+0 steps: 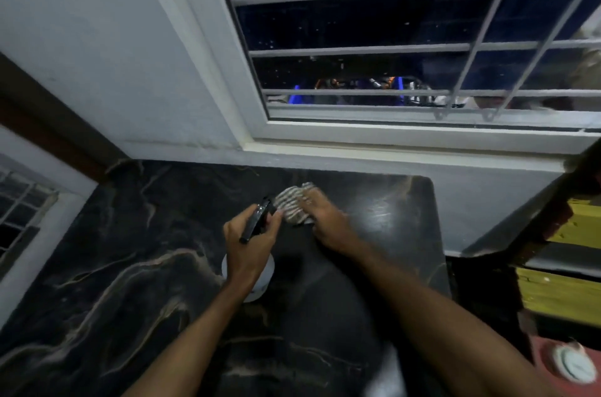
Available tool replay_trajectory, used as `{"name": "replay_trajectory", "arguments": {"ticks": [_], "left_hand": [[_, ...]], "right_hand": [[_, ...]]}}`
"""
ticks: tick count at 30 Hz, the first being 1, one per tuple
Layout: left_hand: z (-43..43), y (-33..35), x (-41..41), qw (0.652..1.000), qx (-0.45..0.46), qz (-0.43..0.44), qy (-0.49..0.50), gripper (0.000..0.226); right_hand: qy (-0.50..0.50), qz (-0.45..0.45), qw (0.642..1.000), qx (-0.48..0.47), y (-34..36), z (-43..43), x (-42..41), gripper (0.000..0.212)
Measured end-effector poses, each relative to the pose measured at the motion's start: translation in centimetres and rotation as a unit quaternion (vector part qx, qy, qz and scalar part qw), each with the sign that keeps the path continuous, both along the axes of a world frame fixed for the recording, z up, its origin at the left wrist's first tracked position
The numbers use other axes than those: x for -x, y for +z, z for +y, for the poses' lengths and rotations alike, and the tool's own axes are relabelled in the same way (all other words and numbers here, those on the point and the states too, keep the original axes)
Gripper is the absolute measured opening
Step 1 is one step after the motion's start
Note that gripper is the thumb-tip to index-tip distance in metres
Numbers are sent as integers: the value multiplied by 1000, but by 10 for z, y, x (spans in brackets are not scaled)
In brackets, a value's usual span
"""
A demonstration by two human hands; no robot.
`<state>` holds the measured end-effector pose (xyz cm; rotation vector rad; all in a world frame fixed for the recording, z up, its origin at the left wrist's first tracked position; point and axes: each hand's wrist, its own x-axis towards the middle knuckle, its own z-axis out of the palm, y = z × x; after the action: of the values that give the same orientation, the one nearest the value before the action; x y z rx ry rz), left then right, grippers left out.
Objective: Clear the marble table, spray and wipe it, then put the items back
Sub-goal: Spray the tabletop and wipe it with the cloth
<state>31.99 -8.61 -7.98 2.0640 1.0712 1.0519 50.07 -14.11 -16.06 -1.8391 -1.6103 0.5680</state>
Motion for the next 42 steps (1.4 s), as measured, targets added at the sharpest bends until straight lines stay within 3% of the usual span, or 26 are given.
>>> {"name": "replay_trajectory", "arguments": {"ticks": [4,6,9,10,14,15,17,20,21,25,30,34,39,42], "left_hand": [[24,-2,48,999,23,-2,41,41],[38,-3,70,999,24,-3,49,41],[64,-2,101,998,26,0,51,38],[75,0,113,998,24,1,52,37],[121,3,161,998,36,-12,57,35],[138,4,178,997,48,-21,57,34],[170,3,203,996,59,-34,51,34],[216,10,242,997,53,-27,50,37],[235,11,258,997,48,-21,50,36],[287,14,301,997,46,-25,59,34],[332,12,336,994,72,-47,61,35],[355,7,364,995,53,-32,76,34],[364,7,388,994,43,-14,95,33],[354,9,402,995,44,-20,92,34]], "right_hand": [[-258,15,963,74,-8,17,-5,73],[-259,50,962,69,0,39,36,67],[-46,2,999,25,-4,70,88,53],[-25,-7,999,24,-2,81,93,54],[-273,-2,961,55,2,112,89,70],[-293,-20,954,60,5,125,109,71],[-232,-33,971,45,7,159,162,75],[-63,-43,996,52,2,221,228,75],[-67,-39,995,63,3,242,240,74],[-257,-24,963,78,5,278,261,71],[-41,-60,996,58,3,340,332,72],[-170,-46,981,80,10,412,344,67],[68,-124,988,54,9,448,385,70],[-27,-112,991,69,11,426,384,70]]}}
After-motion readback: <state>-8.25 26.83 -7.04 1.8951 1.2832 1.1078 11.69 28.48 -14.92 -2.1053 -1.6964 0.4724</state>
